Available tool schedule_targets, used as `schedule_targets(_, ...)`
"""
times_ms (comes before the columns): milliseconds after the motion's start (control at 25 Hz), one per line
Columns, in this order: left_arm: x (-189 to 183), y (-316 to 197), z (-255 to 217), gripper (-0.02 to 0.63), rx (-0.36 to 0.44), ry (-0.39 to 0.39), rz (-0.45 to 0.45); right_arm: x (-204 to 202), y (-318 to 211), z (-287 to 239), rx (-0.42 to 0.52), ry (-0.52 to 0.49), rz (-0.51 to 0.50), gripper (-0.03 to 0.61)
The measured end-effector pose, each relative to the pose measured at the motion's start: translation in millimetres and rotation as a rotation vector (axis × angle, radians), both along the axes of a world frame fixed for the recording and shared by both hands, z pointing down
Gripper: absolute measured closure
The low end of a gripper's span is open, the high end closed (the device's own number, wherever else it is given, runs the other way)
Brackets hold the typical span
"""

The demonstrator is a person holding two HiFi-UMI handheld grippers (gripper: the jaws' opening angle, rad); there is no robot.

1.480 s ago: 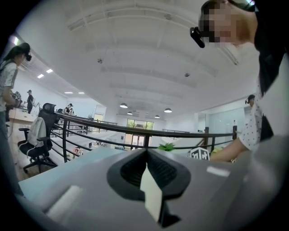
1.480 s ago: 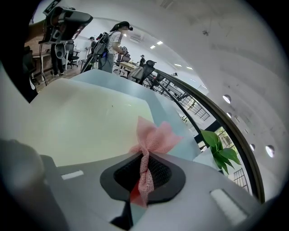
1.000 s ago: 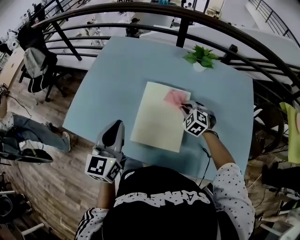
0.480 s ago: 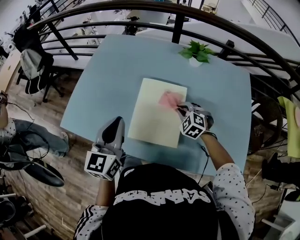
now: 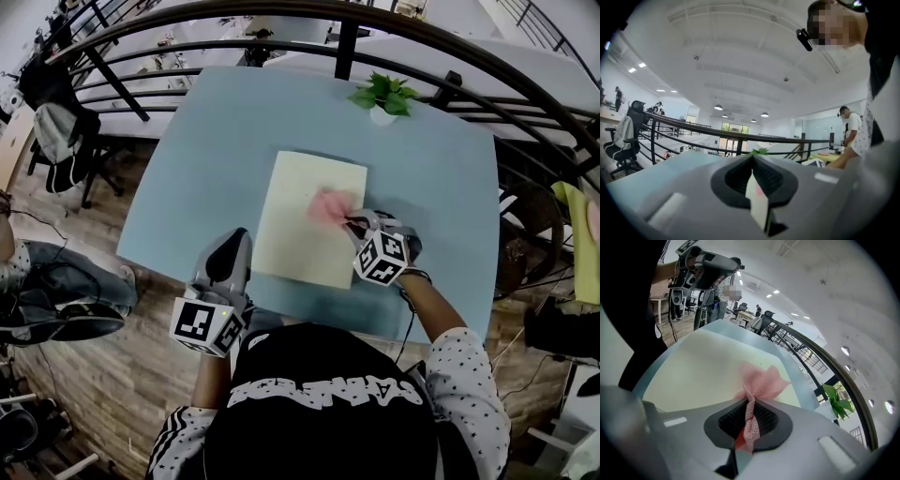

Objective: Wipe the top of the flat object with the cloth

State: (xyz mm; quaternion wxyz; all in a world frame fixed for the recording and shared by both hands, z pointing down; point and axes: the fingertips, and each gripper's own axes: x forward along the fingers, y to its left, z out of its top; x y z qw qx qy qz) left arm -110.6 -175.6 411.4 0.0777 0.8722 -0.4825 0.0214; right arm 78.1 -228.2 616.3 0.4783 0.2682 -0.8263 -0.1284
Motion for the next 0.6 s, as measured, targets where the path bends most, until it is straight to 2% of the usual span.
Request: schedule_targets(600,16.9,6.3,3.5,0.614,-0.005,0.004,0.043,-9.8,41.4,-1.6,-0.038,-0.058,-0.014,0.563)
